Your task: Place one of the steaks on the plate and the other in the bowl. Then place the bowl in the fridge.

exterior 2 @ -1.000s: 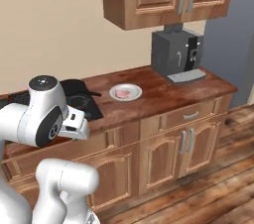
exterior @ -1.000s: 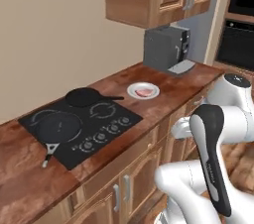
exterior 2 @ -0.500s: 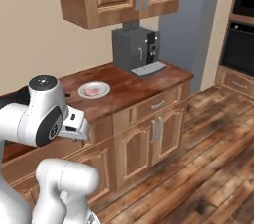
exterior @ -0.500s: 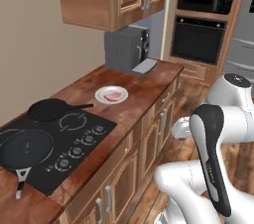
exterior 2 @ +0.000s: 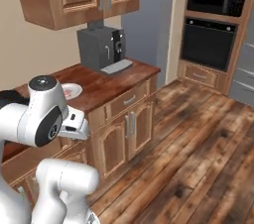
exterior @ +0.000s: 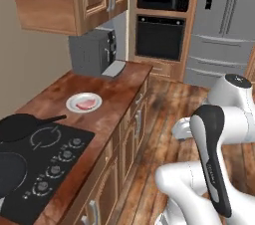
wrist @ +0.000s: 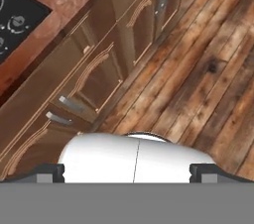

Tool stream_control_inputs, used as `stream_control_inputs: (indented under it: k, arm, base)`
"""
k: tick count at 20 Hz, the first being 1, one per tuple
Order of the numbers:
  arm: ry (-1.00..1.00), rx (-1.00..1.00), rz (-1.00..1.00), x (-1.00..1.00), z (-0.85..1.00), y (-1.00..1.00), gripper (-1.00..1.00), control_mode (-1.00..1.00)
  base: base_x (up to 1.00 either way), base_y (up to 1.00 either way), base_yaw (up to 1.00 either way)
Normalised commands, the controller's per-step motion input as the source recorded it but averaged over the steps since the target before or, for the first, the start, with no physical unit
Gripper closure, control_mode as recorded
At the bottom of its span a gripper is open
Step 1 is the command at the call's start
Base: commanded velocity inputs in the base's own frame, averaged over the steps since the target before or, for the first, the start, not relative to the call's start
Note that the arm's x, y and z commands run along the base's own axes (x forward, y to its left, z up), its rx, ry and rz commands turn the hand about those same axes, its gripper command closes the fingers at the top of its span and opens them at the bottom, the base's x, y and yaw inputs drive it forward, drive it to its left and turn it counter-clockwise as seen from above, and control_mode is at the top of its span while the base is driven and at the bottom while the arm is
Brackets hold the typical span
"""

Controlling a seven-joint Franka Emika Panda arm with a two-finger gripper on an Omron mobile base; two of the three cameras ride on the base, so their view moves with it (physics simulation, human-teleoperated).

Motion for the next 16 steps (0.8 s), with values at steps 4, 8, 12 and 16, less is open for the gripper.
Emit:
stream_control_inputs:
  k: [4,8,12,16]
  arm:
    - [0.00,0.00,0.00,0.00,0.00,0.00,-1.00,1.00]
    - [0.00,0.00,0.00,0.00,0.00,0.00,-1.00,1.00]
    - [0.00,0.00,0.00,0.00,0.00,0.00,-1.00,1.00]
    - [0.00,0.00,0.00,0.00,0.00,0.00,-1.00,1.00]
  base:
    - [0.36,-0.47,-0.35]
    - [0.55,-0.58,-0.35]
    - [0.63,-0.60,-0.33]
    - [0.76,-0.53,-0.32]
